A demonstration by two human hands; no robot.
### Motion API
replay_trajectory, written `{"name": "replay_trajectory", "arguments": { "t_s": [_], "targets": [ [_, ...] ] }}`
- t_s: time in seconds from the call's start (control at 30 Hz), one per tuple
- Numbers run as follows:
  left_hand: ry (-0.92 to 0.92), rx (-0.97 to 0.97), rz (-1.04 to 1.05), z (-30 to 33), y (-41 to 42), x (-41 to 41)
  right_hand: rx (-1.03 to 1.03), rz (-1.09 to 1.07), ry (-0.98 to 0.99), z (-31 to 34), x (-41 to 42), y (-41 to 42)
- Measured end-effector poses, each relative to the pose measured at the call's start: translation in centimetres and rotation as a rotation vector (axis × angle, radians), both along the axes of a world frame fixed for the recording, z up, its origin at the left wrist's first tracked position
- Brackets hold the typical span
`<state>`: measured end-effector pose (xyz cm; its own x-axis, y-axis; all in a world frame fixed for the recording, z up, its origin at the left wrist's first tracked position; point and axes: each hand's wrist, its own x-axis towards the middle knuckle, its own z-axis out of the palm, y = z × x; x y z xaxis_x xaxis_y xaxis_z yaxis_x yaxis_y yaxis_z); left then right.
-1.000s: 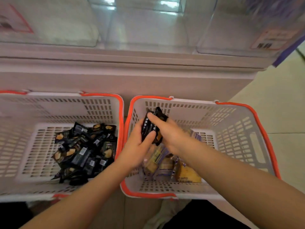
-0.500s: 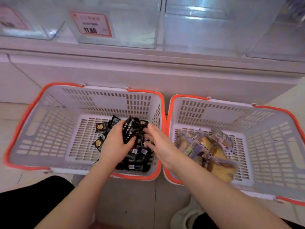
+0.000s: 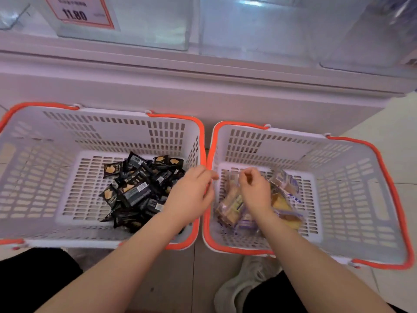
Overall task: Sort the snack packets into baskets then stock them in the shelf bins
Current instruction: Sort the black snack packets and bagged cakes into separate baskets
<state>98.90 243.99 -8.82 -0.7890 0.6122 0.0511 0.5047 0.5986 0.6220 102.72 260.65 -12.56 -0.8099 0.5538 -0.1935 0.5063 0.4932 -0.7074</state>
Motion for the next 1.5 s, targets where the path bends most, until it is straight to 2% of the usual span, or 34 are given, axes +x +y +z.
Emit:
{"name": "replay_trajectory", "arguments": {
  "t_s": [0.07,0.17,0.27,0.33,0.4,0.53,0.63,0.73,0.83,0.9,0.97,1.0,1.07,1.13,1.2,1.23,1.3,1.4,1.5],
  "targets": [
    [-0.057,-0.051,-0.095,-0.6,3.0,0.0,0.135,-0.044,-0.103,-1.4,0.9,3.6],
    [-0.139,-0.290,-0.220,-2.8,7.6,-0.2,0.296,-0.037,-0.235,-3.2,2.4,8.7],
    [-0.263,-0.478,-0.224,-5.7,11.0,-0.6,0.454,0.112,-0.451,-5.2,3.4,12.7],
    [-0.333,-0.555,-0.217,-8.0,12.5,-0.7,0.470,0.245,-0.578,-6.6,3.6,14.4],
    [-0.347,-0.598,-0.212,-10.2,13.7,-0.8,0.440,0.346,-0.617,-8.1,3.5,15.7],
    [-0.312,-0.516,-0.238,-13.3,15.8,-0.6,0.536,0.497,-0.562,-10.1,3.1,17.4],
    [-0.249,-0.572,-0.336,-14.5,17.2,-0.6,0.634,0.472,-0.493,-9.7,2.5,19.5],
    [-0.219,-0.689,-0.372,-15.4,18.3,-0.8,0.496,0.245,-0.399,-8.6,1.9,23.0],
    [-0.195,-0.711,-0.287,-15.9,18.8,-0.8,0.335,-0.040,-0.342,-7.6,1.6,26.2],
    [-0.187,-0.749,-0.221,-16.0,18.4,-1.2,0.457,-0.088,-0.365,-7.4,1.9,27.2],
    [-0.197,-0.853,-0.165,-15.7,17.3,-2.2,0.682,0.052,-0.336,-7.6,2.1,26.8],
    [-0.218,-0.902,-0.137,-15.6,16.8,-2.8,0.717,0.167,-0.276,-7.9,2.0,26.0],
    [-0.252,-0.931,-0.116,-15.3,16.3,-3.5,0.631,0.480,-0.240,-8.6,1.6,23.4],
    [-0.224,-0.876,-0.174,-15.4,16.9,-3.5,0.442,0.795,-0.319,-9.5,1.3,20.2],
    [-0.256,-0.795,-0.232,-15.5,18.1,-3.1,0.346,1.004,-0.336,-10.6,1.3,17.9],
    [-0.299,-0.765,-0.235,-15.7,18.6,-2.9,0.368,1.065,-0.325,-11.1,1.5,17.3],
    [-0.365,-0.724,-0.197,-16.1,19.5,-2.8,0.422,1.087,-0.349,-11.4,2.1,17.6],
    [-0.440,-0.628,-0.128,-16.5,20.5,-3.2,0.343,0.955,-0.489,-10.5,3.1,20.1],
    [-0.420,-0.612,-0.270,-16.0,21.6,-2.9,0.212,0.773,-0.646,-10.0,4.9,23.6]
  ]
}}
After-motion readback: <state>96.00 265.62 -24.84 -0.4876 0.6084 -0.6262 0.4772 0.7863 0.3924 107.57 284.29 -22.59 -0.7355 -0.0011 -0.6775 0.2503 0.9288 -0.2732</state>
